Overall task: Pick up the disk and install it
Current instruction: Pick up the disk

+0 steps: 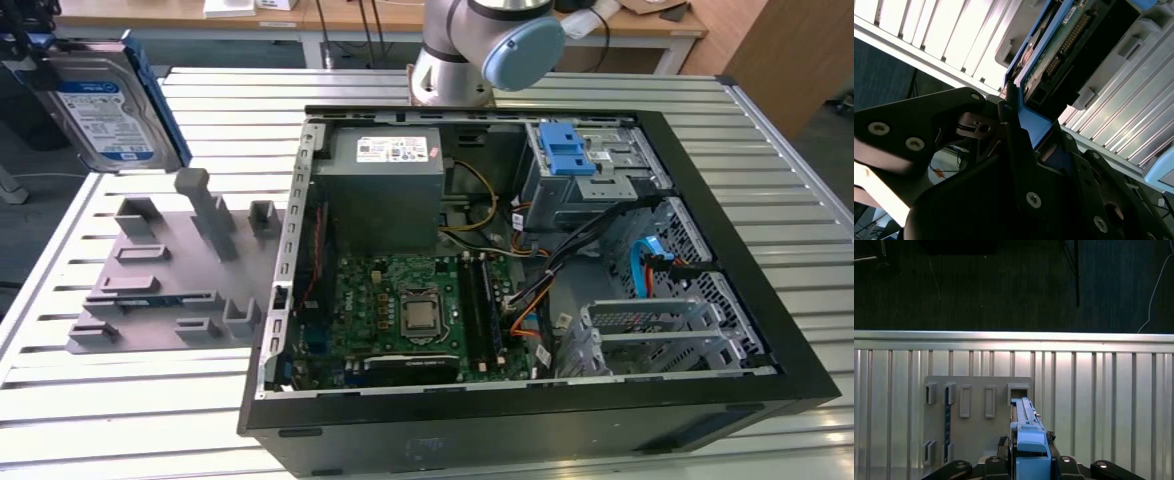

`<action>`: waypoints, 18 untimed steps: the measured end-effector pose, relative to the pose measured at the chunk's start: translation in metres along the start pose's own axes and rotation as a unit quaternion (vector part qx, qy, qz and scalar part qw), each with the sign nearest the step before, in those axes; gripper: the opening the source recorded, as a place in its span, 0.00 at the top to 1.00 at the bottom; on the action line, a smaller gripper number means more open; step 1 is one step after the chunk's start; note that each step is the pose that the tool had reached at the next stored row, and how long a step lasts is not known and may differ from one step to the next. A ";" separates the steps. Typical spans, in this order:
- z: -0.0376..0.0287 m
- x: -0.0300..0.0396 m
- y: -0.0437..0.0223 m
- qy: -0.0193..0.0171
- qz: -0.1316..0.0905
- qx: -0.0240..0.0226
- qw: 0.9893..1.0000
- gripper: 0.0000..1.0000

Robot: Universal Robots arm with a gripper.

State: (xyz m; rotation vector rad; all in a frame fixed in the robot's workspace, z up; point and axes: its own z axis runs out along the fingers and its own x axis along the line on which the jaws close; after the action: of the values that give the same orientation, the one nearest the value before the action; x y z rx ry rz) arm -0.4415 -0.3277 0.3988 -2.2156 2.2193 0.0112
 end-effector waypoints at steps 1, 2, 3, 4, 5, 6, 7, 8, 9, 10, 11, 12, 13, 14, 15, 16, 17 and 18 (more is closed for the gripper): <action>-0.0006 0.0000 0.0000 0.000 0.000 0.000 1.000 0.64; -0.0012 0.0000 0.0000 0.000 0.000 0.000 1.000 0.64; -0.0019 0.0000 0.0000 0.000 0.000 0.000 1.000 0.64; -0.0024 0.0000 0.0000 0.000 0.000 0.000 1.000 0.64; -0.0030 0.0000 0.0000 0.000 0.000 0.000 1.000 0.64; -0.0037 0.0000 0.0000 0.000 0.000 0.000 1.000 0.64; -0.0042 0.0000 0.0000 0.000 0.000 0.000 1.000 0.64; -0.0047 0.0000 0.0000 0.000 0.000 0.000 1.000 0.64; -0.0052 0.0000 0.0000 0.000 0.000 0.000 1.000 0.64; -0.0055 0.0000 0.0000 0.000 0.000 0.000 1.000 0.64; -0.0059 0.0000 0.0000 0.000 0.000 0.000 1.000 0.64; -0.0062 -0.0001 0.0000 0.000 0.000 0.000 1.000 0.64; -0.0067 -0.0001 0.0000 0.000 0.000 0.000 1.000 0.64; -0.0071 -0.0001 0.0000 0.000 0.000 0.000 1.000 0.64; -0.0076 -0.0001 0.0000 0.000 0.000 0.000 1.000 0.64; -0.0083 -0.0001 0.0000 0.000 0.000 0.000 1.000 0.64; -0.0090 -0.0001 0.0000 0.000 0.000 0.000 1.000 0.64; -0.0098 -0.0001 0.0000 0.000 0.000 0.000 1.000 0.64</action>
State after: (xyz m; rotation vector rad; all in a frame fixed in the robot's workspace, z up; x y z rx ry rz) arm -0.4415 -0.3277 0.4086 -2.2156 2.2193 0.0113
